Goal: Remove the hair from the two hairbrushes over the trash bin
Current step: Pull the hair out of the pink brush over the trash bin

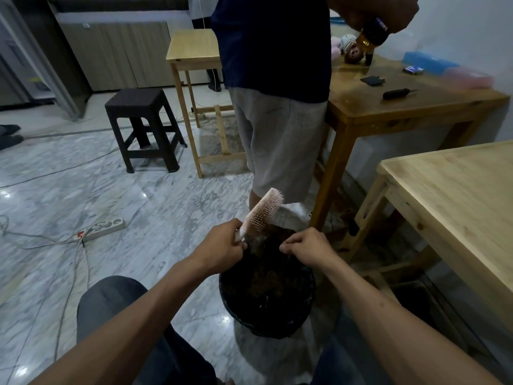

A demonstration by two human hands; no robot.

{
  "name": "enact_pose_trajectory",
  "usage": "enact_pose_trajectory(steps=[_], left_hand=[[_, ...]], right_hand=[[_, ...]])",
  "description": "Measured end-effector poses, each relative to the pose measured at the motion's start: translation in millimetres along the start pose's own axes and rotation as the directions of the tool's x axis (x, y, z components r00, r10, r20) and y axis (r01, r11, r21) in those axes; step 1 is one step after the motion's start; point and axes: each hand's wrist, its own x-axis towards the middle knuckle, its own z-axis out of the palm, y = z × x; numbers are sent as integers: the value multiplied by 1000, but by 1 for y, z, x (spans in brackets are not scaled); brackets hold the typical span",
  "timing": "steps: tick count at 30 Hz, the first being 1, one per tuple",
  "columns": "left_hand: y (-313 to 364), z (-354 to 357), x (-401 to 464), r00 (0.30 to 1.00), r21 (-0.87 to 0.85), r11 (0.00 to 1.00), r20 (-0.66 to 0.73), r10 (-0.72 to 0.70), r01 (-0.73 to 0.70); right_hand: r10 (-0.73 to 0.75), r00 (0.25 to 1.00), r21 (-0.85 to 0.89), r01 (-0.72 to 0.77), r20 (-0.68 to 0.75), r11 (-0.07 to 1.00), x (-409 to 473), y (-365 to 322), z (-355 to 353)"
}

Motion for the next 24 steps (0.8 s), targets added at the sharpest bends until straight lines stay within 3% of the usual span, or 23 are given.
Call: enact_pose_trajectory(steps=[3,5,11,17,21,24], left_hand=[[3,6,2,999,29,998,-16,52,-52],[6,9,3,998,57,996,-23,65,-64],[-1,7,5,991,68,995,-120,-58,66],[-12,3,3,967,-135,976,-171,-191,169],[-9,6,0,957,69,990,-273,-97,120],[-9,5,0,952,124,990,-305,-32,73]], right_hand=[[-122,967,285,55,225,957,-5,-11,0],[-205,936,378,87,285,922,-6,-16,6],[-89,996,200,87,1,976,-7,-13,14],[-18,999,127,23,-33,992,-10,-5,4],[-48,994,31,45,98,998,-11,-13,-3],[-57,985,181,26,166,983,-9,-25,-3]])
